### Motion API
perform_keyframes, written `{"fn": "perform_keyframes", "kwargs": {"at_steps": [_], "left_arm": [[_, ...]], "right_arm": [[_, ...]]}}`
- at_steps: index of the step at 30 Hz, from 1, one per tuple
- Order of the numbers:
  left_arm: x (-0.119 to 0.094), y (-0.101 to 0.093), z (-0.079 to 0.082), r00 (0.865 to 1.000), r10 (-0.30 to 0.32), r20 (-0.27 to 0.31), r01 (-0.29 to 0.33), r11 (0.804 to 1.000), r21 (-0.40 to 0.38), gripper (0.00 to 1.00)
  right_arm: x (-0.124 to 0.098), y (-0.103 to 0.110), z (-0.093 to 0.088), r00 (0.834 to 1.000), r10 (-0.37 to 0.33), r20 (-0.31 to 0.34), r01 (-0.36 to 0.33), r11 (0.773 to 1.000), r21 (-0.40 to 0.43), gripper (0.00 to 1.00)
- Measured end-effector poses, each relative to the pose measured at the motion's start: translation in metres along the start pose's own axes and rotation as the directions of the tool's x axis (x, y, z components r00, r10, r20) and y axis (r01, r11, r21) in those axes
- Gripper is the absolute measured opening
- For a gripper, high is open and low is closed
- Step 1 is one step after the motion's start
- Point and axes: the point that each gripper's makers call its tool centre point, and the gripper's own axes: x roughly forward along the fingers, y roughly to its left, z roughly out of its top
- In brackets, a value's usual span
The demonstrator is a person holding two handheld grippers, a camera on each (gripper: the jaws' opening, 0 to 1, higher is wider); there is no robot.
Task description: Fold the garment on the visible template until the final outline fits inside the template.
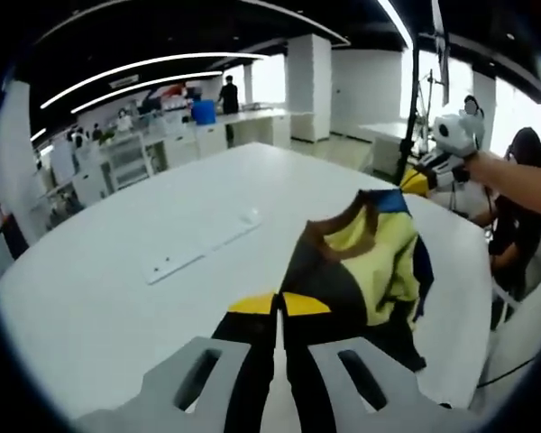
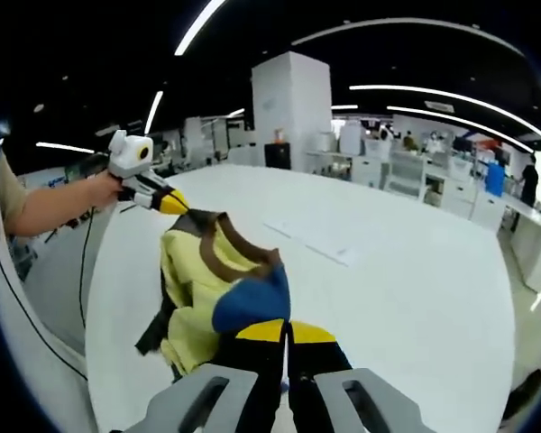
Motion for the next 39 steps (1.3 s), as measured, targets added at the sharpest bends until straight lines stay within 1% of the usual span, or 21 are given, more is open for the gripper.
{"fn": "perform_keyframes", "kwargs": {"at_steps": [8, 20, 27, 29, 34, 39], "left_arm": [[0.016, 0.013, -0.010, 1.000, 0.006, -0.029, -0.007, 1.000, -0.005, 0.00], [0.042, 0.034, -0.031, 0.997, 0.017, -0.069, -0.021, 0.998, -0.051, 0.00], [0.058, 0.043, -0.040, 0.996, 0.022, -0.090, -0.028, 0.997, -0.065, 0.00], [0.062, 0.045, -0.042, 0.995, 0.024, -0.096, -0.031, 0.997, -0.071, 0.00], [0.074, 0.049, -0.055, 0.991, 0.023, -0.128, -0.033, 0.997, -0.075, 0.00], [0.081, 0.052, -0.062, 0.989, 0.026, -0.145, -0.038, 0.996, -0.081, 0.00]], "right_arm": [[0.017, -0.010, -0.003, 1.000, 0.006, -0.012, -0.006, 1.000, 0.014, 0.00], [0.048, -0.029, -0.016, 0.999, 0.007, -0.043, -0.005, 0.999, 0.050, 0.00], [0.064, -0.036, -0.020, 0.999, -0.001, -0.051, 0.004, 0.998, 0.057, 0.00], [0.068, -0.039, -0.022, 0.998, -0.004, -0.059, 0.007, 0.998, 0.060, 0.00], [0.077, -0.045, -0.032, 0.996, -0.011, -0.087, 0.017, 0.998, 0.067, 0.00], [0.087, -0.049, -0.038, 0.994, -0.017, -0.106, 0.025, 0.997, 0.074, 0.00]]}}
